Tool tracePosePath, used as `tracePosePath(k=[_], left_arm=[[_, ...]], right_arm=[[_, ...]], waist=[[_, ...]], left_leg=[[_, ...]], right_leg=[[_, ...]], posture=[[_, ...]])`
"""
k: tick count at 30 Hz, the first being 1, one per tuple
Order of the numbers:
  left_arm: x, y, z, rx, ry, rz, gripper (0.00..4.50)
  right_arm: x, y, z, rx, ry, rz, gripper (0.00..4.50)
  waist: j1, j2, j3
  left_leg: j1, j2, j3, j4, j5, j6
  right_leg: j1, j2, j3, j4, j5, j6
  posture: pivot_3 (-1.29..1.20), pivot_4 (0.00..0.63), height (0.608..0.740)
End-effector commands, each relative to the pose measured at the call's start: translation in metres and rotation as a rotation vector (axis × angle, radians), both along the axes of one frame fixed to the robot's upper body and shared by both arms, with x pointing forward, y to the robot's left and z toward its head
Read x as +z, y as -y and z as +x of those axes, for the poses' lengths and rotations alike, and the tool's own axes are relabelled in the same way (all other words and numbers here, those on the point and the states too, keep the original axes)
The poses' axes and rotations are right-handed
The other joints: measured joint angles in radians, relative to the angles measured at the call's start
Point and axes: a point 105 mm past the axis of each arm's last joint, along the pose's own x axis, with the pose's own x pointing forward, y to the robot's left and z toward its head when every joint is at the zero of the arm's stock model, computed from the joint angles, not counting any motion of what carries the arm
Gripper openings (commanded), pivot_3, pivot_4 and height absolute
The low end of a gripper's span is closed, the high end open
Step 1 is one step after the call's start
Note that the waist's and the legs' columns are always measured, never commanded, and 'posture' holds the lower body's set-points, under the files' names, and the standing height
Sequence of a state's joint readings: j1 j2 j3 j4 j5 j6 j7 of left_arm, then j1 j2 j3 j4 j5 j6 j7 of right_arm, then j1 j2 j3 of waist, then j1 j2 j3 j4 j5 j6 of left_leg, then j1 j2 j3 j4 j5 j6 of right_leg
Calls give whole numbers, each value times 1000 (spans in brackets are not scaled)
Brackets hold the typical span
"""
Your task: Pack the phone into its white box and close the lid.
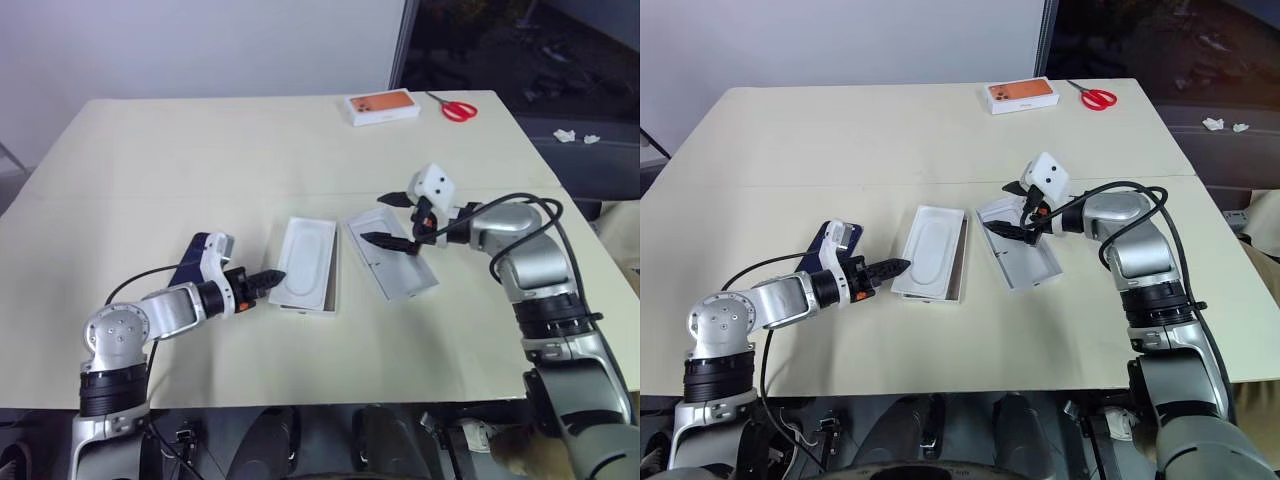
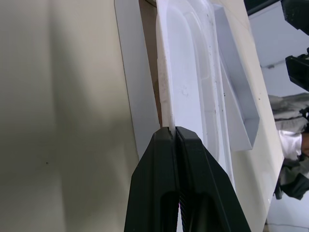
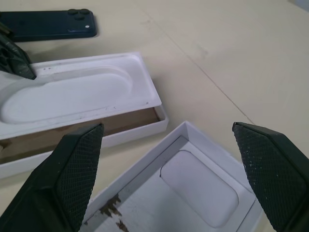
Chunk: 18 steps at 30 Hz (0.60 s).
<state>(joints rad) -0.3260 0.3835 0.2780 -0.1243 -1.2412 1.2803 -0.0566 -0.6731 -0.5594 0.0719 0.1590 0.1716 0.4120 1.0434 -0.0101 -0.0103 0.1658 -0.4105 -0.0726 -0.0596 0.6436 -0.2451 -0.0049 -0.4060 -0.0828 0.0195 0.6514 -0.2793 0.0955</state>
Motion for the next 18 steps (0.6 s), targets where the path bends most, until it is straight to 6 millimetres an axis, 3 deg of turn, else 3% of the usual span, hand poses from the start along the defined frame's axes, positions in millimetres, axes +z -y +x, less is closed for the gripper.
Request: tracePosePath(k=[1, 2, 3, 5, 10, 18], left_arm=[[10, 6, 2, -2, 44, 3, 0], [10, 6, 1, -3, 44, 5, 0], [10, 7, 1, -5, 45, 6, 651], [10, 8, -1, -14, 44, 4, 1349], [17, 5, -4, -28, 64, -1, 3795], [43, -16, -7, -16, 181, -8, 3795]], right_arm=[[8, -5, -3, 16, 41, 10, 4451], [7, -6, -3, 16, 42, 8, 4451], [7, -6, -3, 16, 43, 7, 4500], [6, -8, -2, 22, 44, 3, 4500], [6, -17, -4, 45, 42, 17, 4500], [11, -55, -22, 152, 10, 77, 4500]], waist=[[0, 0, 0], [-1, 0, 0], [-1, 0, 0], [-1, 0, 0], [-1, 0, 0], [-3, 0, 0]], left_leg=[[0, 0, 0, 0, 0, 0], [0, 0, 0, 0, 0, 0], [0, 0, 0, 0, 0, 0], [0, 0, 0, 0, 0, 0], [0, 0, 0, 0, 0, 0], [0, 0, 0, 0, 0, 0]], right_leg=[[0, 0, 0, 0, 0, 0], [0, 0, 0, 0, 0, 0], [0, 0, 0, 0, 0, 0], [0, 0, 0, 0, 0, 0], [0, 0, 0, 0, 0, 0], [-1, 0, 0, 0, 0, 0]], posture=[[0, 150, 740], [0, 150, 740], [0, 150, 740], [0, 150, 740], [0, 150, 740], [0, 150, 740]])
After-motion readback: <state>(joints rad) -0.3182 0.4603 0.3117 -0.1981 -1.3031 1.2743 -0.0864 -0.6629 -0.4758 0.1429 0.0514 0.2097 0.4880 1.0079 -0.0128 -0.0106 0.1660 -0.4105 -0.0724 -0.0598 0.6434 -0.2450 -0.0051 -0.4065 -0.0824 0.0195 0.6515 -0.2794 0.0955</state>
